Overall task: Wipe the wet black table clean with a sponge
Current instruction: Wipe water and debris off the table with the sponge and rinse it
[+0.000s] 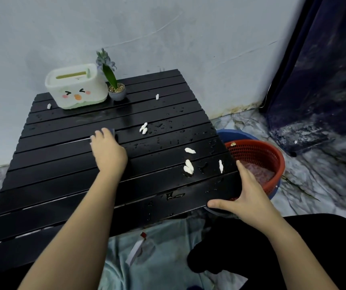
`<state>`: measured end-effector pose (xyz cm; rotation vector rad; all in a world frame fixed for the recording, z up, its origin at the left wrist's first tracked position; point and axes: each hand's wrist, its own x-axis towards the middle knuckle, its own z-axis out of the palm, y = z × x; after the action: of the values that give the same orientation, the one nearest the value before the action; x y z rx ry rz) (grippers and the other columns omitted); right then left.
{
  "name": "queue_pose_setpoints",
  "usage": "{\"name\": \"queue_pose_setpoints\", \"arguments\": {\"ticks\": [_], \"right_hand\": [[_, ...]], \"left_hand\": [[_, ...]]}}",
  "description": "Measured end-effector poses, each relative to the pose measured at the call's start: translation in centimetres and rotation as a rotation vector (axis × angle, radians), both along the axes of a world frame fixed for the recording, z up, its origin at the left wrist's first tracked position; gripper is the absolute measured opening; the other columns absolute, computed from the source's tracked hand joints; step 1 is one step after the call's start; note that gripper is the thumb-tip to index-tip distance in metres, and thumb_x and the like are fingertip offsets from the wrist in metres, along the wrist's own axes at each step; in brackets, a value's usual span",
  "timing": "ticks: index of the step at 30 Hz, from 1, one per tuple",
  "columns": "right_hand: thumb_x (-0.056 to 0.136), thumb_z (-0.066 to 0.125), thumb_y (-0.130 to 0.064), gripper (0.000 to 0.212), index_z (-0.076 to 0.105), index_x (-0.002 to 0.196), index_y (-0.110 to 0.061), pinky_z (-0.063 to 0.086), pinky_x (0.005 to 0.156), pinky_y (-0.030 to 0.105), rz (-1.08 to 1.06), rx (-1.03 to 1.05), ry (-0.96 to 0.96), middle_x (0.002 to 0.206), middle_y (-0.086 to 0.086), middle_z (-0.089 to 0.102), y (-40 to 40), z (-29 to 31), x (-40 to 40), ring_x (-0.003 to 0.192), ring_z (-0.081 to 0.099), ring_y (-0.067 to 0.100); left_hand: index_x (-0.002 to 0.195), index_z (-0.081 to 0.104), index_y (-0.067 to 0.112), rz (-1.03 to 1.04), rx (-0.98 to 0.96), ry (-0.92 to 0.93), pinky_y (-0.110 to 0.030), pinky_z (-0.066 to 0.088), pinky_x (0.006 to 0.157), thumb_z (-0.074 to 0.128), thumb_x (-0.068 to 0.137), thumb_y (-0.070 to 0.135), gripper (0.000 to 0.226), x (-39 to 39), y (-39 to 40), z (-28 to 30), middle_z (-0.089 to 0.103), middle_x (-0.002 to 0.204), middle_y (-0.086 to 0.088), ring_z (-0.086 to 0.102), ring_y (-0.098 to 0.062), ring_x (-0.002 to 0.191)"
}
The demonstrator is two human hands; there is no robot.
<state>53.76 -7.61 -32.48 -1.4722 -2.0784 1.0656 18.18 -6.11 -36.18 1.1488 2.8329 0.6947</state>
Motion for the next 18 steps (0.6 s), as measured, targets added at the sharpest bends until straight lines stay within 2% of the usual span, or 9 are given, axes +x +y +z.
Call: {"name": "queue_pose_setpoints", "arguments": {"ticks": [2,5,9,11,13,14,15,17,18], "right_hand": [[0.047,0.088,-0.062,0.110,0.018,0.133,-0.057,0.029,0.102,0.022,0.016,0.002,-0.006,0.121,-0.048,0.022,0.1,0.1,-0.1,0.122,0.030,-0.010],[0.045,0.086,-0.065,0.109,0.017,0.131,-0.060,0.027,0.100,0.021,0.017,-0.015,-0.008,0.121,-0.048,0.022,0.1,0.0,0.0,0.120,0.029,-0.013],[0.046,0.086,-0.061,0.133,0.012,0.153,-0.035,0.017,0.105,0.015,-0.031,-0.030,-0.026,0.130,-0.039,0.017,0.0,-0.2,0.0,0.124,0.017,-0.015],[0.046,0.085,-0.061,0.136,0.010,0.155,-0.029,0.016,0.105,0.014,-0.037,-0.041,-0.021,0.127,-0.042,0.014,0.0,-0.3,0.0,0.125,0.016,-0.015],[0.046,0.085,-0.061,0.136,0.010,0.155,-0.030,0.016,0.106,0.015,-0.031,-0.054,-0.012,0.128,-0.045,0.012,-0.1,-0.3,0.0,0.126,0.015,-0.015],[0.047,0.085,-0.061,0.137,0.009,0.156,-0.030,0.016,0.107,0.017,-0.031,-0.061,-0.011,0.133,-0.041,0.014,-0.1,-0.3,0.0,0.128,0.015,-0.014],[0.047,0.085,-0.062,0.137,0.008,0.156,-0.031,0.016,0.109,0.018,-0.033,-0.067,-0.010,0.138,-0.035,0.015,-0.1,-0.4,0.0,0.130,0.015,-0.012],[0.046,0.084,-0.066,0.140,0.006,0.157,-0.030,0.017,0.111,0.021,-0.038,-0.070,-0.012,0.141,-0.030,0.017,-0.1,-0.6,0.0,0.133,0.014,-0.010],[0.045,0.082,-0.068,0.142,0.005,0.157,-0.029,0.017,0.113,0.023,-0.038,-0.070,-0.020,0.141,-0.028,0.018,0.0,-0.6,0.0,0.134,0.013,-0.009]], "left_hand": [[0.125,0.048,-0.001,-0.133,0.049,0.000,-0.045,0.036,0.103,0.047,0.076,-0.010,0.049,2.7,1.4,0.1,0.050,0.130,-0.024,0.042,-0.039,0.123],[0.141,0.042,0.006,-0.406,0.123,-0.079,-0.037,0.023,0.115,0.044,0.081,-0.012,0.062,7.9,3.2,0.5,0.042,0.148,-0.014,0.032,-0.031,0.140],[0.147,0.038,0.012,-0.722,0.111,-0.152,-0.034,0.020,0.117,0.038,0.086,-0.010,0.065,13.4,4.1,0.7,0.035,0.155,-0.007,0.024,-0.025,0.146],[0.143,0.044,0.010,-0.792,0.127,-0.274,-0.026,0.029,0.112,0.037,0.087,-0.011,0.061,13.5,4.2,1.1,0.043,0.149,-0.010,0.040,-0.025,0.137],[0.138,0.050,0.009,-0.709,0.263,-0.545,-0.017,0.052,0.084,0.038,0.089,-0.014,0.056,12.3,3.7,2.4,0.056,0.137,-0.010,0.066,-0.015,0.100],[0.136,0.052,0.008,-0.622,0.344,-0.636,-0.012,0.053,0.071,0.039,0.089,-0.015,0.054,11.2,3.2,3.0,0.060,0.131,-0.006,0.067,-0.006,0.083],[0.135,0.053,0.007,-0.523,0.405,-0.644,-0.011,0.052,0.069,0.039,0.089,-0.015,0.053,9.8,2.4,3.6,0.061,0.127,-0.001,0.066,-0.002,0.080],[0.134,0.054,0.006,-0.317,0.428,-0.448,-0.024,0.050,0.094,0.041,0.087,-0.013,0.052,6.2,0.2,4.2,0.059,0.131,-0.005,0.063,-0.016,0.110],[0.135,0.053,0.006,-0.209,0.380,-0.317,-0.033,0.042,0.107,0.041,0.086,-0.011,0.053,3.9,-1.3,3.8,0.056,0.136,-0.010,0.054,-0.025,0.125]]}}
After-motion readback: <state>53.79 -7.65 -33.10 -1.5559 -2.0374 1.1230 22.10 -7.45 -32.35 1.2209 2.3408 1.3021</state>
